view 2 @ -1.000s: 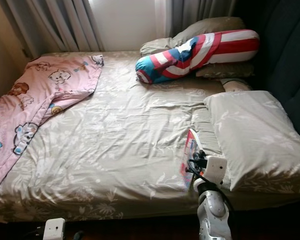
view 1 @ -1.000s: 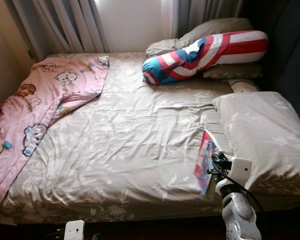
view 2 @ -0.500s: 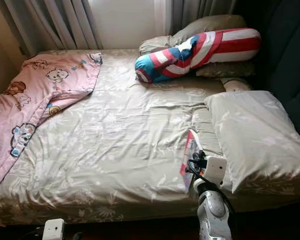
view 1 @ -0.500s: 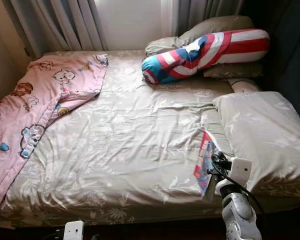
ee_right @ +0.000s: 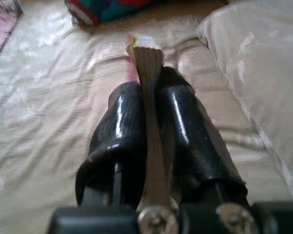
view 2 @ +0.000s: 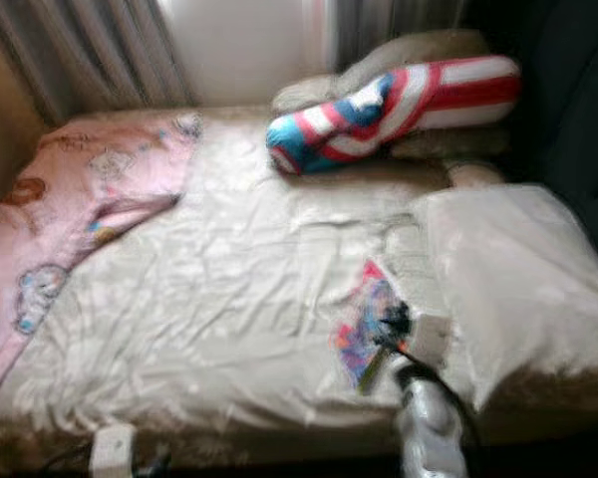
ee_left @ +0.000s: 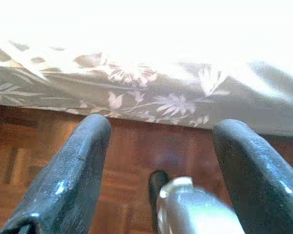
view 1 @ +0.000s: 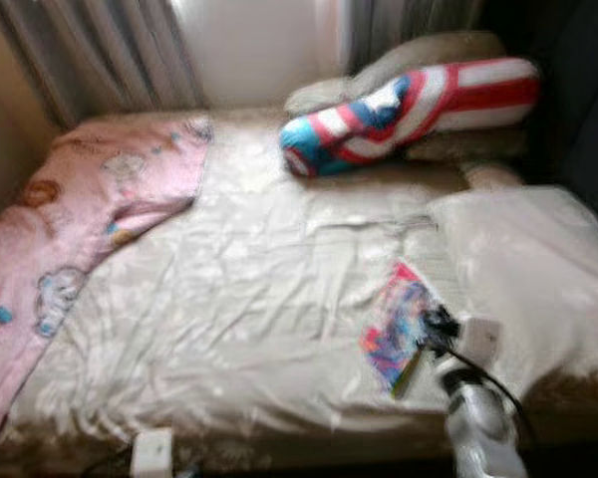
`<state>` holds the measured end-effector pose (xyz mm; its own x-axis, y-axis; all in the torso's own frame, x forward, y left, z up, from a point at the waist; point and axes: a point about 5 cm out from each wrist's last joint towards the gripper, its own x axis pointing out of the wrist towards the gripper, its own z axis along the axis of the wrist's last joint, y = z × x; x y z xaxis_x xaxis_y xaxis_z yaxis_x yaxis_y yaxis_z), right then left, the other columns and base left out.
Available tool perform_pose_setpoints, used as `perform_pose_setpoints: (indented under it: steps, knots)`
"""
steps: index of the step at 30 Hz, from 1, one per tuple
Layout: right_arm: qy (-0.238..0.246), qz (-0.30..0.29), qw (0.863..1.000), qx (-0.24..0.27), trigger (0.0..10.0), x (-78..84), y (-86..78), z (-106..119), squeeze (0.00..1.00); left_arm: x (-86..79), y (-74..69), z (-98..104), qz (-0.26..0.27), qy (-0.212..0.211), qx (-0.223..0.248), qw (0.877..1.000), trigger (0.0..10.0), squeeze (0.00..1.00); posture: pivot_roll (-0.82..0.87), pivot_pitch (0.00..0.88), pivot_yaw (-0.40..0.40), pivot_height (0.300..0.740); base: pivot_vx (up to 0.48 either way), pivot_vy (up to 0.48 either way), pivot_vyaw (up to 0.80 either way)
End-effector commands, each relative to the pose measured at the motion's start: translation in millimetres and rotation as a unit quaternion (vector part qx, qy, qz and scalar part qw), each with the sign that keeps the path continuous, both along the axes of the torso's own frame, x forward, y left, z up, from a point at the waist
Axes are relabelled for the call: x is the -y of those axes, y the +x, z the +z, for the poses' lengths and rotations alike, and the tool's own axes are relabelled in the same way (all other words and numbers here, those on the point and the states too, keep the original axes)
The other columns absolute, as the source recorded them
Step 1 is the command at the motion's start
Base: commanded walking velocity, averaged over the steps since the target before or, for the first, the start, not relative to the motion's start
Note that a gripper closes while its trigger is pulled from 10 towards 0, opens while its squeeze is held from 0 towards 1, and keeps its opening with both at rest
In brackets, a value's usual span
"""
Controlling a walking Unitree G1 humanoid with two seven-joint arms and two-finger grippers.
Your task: Clean up the room
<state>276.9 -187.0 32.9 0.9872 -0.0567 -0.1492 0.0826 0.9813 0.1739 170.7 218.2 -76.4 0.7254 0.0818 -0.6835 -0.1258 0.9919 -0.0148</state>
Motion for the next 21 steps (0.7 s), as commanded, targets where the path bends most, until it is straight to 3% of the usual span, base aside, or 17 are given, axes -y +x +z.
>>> perform_pose_setpoints:
  steps: [1,8,17,21]
  knots:
    - [0.006,0.014,0.999,0.028,10.0,-11.1,7.2,10.2,0.00,-9.5,-11.4,-3.6,0.004,0.011,-0.021,1.000,10.0,0.00,-0.07,0.066,0.013,0.740,0.311,0.000,0.00]
    - [0.006,0.014,0.999,0.028,10.0,-11.5,7.2,9.8,0.00,-9.8,-11.3,-3.3,0.005,0.011,-0.019,1.000,10.0,0.00,-0.07,0.068,0.013,0.740,0.284,0.000,0.00]
    - [0.007,0.011,0.999,0.031,10.0,-12.3,6.7,10.1,0.00,-10.6,-10.5,-1.5,0.005,0.012,-0.004,1.000,10.0,0.00,-0.07,0.069,0.016,0.740,0.000,0.000,0.00]
    - [0.012,0.010,0.999,0.035,10.0,-11.3,5.8,10.6,0.00,-11.2,-8.2,2.6,0.014,0.016,0.029,0.999,10.0,0.00,-0.08,0.071,0.017,0.740,0.000,0.000,0.00]
